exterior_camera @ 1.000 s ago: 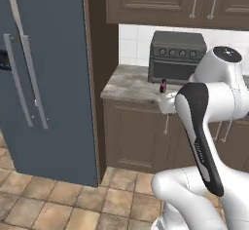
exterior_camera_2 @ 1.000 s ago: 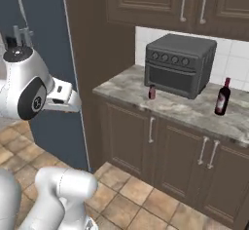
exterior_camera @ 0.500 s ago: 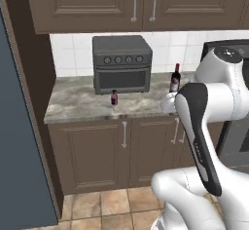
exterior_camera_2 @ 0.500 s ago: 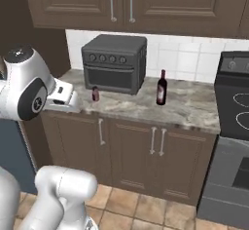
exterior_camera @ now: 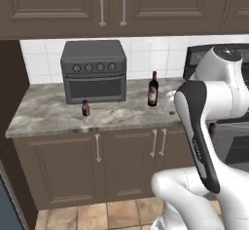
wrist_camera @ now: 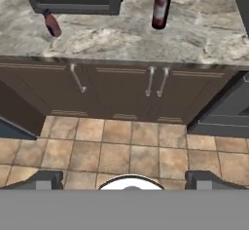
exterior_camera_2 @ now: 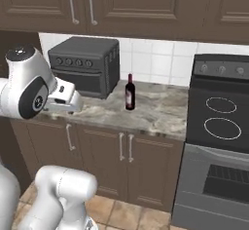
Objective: Place the drinks on the dining counter in a tight cluster.
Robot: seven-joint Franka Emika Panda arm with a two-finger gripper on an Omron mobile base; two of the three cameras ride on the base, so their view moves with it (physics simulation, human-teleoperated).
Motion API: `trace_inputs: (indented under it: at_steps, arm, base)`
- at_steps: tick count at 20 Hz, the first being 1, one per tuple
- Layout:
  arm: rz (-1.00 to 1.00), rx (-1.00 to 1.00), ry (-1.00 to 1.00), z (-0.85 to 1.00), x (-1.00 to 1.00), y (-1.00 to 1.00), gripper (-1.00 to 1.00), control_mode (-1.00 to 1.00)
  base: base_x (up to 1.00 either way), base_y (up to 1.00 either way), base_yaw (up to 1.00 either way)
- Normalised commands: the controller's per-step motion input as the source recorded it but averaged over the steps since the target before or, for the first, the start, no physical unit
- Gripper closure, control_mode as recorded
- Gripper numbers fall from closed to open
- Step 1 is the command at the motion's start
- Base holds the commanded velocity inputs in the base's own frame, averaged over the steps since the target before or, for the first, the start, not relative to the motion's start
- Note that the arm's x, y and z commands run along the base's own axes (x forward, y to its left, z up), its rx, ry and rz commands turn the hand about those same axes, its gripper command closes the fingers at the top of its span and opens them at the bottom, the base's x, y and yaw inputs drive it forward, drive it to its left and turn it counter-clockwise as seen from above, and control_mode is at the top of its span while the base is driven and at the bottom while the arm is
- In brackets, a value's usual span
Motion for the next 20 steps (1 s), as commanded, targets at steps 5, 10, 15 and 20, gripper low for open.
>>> trace_inputs:
  at_steps: [5,10,15,20]
  arm:
    - [0.00,0.00,0.00,0.00,0.00,0.00,-1.00,1.00]
    - [0.00,0.00,0.00,0.00,0.00,0.00,-1.00,1.00]
    - [0.00,0.00,0.00,0.00,0.00,0.00,-1.00,1.00]
    - [0.00,0.00,0.00,0.00,0.00,0.00,-1.00,1.00]
  base:
    - [0.25,-0.55,-0.28]
    - [0.35,-0.02,-0.33]
    - [0.43,0.20,-0.15]
    - [0.66,0.38,-0.08]
